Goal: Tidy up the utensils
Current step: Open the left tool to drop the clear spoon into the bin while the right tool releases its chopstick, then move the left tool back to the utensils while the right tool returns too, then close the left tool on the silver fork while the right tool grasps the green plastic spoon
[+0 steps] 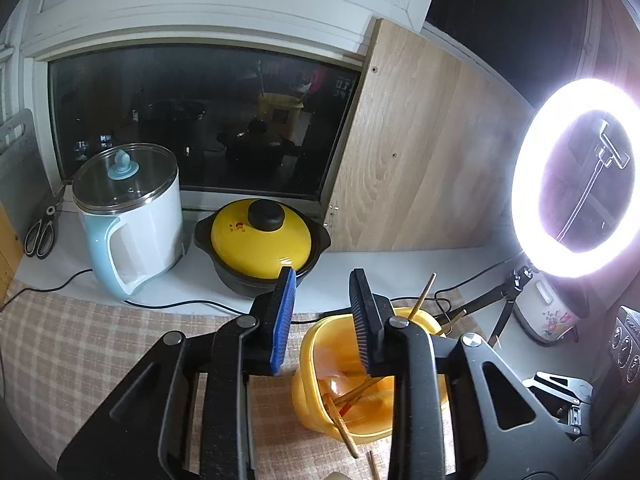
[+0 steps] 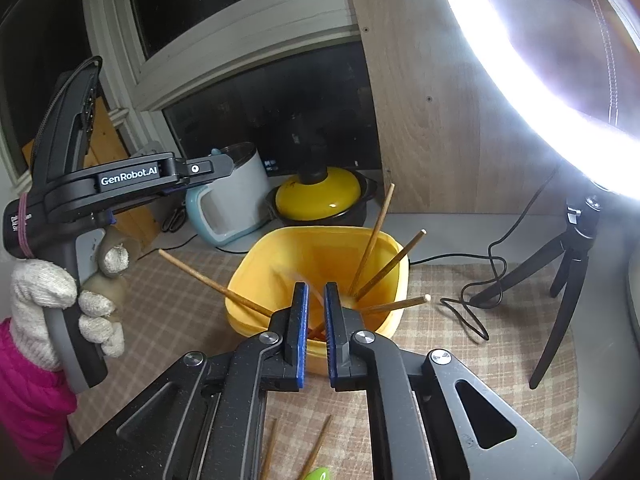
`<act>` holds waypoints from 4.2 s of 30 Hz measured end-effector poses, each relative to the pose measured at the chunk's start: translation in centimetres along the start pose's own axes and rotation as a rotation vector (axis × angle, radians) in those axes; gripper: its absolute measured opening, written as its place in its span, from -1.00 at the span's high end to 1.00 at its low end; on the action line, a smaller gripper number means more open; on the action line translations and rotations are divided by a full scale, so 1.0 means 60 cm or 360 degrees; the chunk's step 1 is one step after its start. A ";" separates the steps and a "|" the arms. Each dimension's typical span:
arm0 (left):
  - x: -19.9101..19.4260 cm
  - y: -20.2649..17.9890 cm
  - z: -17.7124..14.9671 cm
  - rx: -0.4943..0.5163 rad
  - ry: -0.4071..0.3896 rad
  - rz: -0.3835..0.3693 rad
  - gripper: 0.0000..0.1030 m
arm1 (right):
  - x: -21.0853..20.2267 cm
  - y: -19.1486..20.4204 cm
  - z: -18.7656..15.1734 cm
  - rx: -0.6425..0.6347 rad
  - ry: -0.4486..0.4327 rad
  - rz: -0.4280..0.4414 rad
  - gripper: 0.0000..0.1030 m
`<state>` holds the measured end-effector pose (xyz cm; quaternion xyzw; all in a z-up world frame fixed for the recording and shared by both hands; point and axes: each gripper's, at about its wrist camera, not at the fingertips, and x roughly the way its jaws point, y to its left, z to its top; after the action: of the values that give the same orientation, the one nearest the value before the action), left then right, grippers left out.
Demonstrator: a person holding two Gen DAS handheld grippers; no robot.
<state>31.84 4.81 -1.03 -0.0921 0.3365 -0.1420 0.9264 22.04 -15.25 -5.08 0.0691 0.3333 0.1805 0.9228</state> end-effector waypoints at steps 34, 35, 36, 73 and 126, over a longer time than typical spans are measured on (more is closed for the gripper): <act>-0.198 -0.030 -0.108 0.0048 -0.0116 0.0082 0.47 | -0.109 -0.025 -0.077 0.0064 0.0001 0.0024 0.64; -0.201 -0.029 -0.115 0.0047 -0.0109 0.0082 0.47 | -0.110 -0.026 -0.082 0.0064 0.0004 0.0023 0.51; -0.203 -0.028 -0.123 0.0045 -0.0095 0.0086 0.47 | -0.112 -0.028 -0.087 0.0065 0.0003 0.0023 0.24; -0.038 0.042 -0.378 -0.0219 0.0658 -0.0089 0.35 | 0.032 -0.026 -0.263 0.0084 0.0783 0.0067 0.17; 0.020 0.050 -0.387 -0.0039 0.0743 -0.0399 0.35 | 0.090 0.029 -0.288 -0.0054 0.1007 -0.0241 0.69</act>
<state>18.26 5.52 -20.13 -0.1090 0.5287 -0.2690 0.7977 14.33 -11.47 -21.11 -0.0310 0.6048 0.1293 0.7852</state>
